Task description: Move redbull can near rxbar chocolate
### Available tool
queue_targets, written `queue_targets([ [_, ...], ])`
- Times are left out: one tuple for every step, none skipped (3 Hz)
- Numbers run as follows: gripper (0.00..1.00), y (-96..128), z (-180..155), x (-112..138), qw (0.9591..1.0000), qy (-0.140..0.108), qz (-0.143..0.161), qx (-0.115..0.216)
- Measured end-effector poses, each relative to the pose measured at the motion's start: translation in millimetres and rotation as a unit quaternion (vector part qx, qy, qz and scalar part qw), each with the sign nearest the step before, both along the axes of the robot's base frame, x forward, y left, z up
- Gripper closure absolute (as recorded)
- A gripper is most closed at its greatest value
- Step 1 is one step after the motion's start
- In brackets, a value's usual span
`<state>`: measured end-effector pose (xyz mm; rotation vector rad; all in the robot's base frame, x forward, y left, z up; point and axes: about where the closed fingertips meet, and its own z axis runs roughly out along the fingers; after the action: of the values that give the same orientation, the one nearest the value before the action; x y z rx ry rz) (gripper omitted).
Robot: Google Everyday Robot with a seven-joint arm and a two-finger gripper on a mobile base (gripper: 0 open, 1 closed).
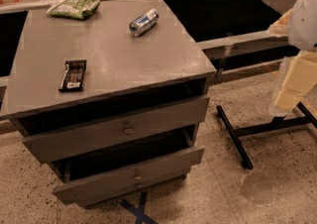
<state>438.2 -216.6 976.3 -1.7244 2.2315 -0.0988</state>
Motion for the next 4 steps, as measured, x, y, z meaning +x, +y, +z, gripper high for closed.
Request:
queue_targets([
  [0.0,0,0,0,1.0,0.0,0.0,0.0],
  [0.0,3,16,37,0.9984,-0.041,0.001,0.038],
  [0.0,16,24,81,0.9918,-0.077,0.013,0.101],
  [0.0,39,15,125,0.9786,-0.098,0.006,0.181],
])
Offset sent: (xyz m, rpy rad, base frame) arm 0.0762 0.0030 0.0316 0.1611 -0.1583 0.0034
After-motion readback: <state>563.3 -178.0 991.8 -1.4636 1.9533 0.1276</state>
